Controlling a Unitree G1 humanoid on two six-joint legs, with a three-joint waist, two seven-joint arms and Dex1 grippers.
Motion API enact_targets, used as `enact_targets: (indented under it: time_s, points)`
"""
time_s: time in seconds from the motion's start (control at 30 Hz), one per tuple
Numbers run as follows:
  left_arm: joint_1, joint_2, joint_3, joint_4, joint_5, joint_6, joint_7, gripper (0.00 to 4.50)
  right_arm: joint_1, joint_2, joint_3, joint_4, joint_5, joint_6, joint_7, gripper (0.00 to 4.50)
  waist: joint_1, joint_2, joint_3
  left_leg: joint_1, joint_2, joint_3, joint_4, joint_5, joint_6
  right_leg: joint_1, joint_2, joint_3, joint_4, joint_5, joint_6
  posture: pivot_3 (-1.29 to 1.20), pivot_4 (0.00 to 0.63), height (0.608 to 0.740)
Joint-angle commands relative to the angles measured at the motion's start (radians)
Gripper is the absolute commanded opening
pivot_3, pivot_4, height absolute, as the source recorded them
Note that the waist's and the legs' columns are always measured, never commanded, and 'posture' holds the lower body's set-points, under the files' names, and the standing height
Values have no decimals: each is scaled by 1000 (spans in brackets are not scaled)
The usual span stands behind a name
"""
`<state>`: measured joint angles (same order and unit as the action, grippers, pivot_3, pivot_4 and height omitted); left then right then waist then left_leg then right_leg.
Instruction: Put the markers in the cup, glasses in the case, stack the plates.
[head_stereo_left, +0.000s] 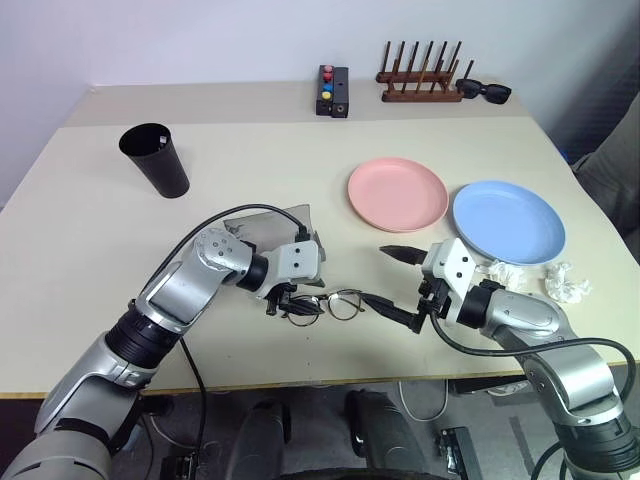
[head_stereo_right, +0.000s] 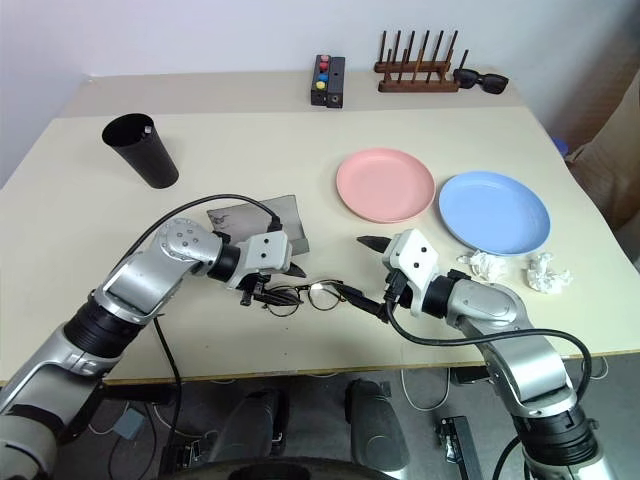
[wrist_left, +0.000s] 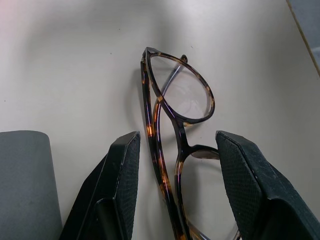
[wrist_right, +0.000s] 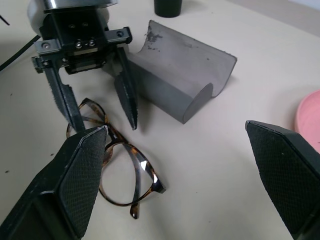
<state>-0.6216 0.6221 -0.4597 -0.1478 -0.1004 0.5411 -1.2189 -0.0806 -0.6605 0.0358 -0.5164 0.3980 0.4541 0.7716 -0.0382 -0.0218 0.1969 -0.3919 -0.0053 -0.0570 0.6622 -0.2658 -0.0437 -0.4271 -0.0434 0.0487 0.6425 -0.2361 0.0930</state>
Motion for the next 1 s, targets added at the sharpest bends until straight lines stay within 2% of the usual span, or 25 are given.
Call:
enact_targets:
  time_s: [0.03, 0.13, 0.33, 0.43, 0.53, 1.0]
  points:
    - [-7, -4, -4, -9, 2, 0, 1, 2407, 22, -65, -26, -72, 37, 16, 66, 4500, 1, 0, 0, 0, 0, 0, 0, 0, 0, 0, 0, 0, 0, 0, 0, 0, 150, 735]
    - [-3, -2, -4, -9, 3, -7, -2, 2407, 26, -94, -31, -84, 52, 28, 87, 4500, 2, 0, 0, 0, 0, 0, 0, 0, 0, 0, 0, 0, 0, 0, 0, 0, 150, 735]
    - [1, 2, -6, -1, 4, -11, -8, 2407, 3, -87, -17, -73, 38, 24, 76, 4500, 0, 0, 0, 0, 0, 0, 0, 0, 0, 0, 0, 0, 0, 0, 0, 0, 150, 735]
    - [2, 2, -5, 3, 2, -10, -12, 1601, -3, -82, -11, -71, 33, 25, 71, 4500, 1, 0, 0, 0, 0, 0, 0, 0, 0, 0, 0, 0, 0, 0, 0, 0, 150, 735]
    - [4, 4, -3, 7, 6, -16, -11, 140, -5, -81, -8, -71, 30, 24, 67, 4500, 2, 0, 0, 0, 0, 0, 0, 0, 0, 0, 0, 0, 0, 0, 0, 0, 150, 735]
    - [4, 13, 23, 14, -28, -10, -33, 63, -4, -72, -17, -47, 10, -3, 65, 4500, 0, 0, -1, 1, 0, 0, 1, 0, 0, 2, 0, 0, 0, 0, 0, 0, 150, 735]
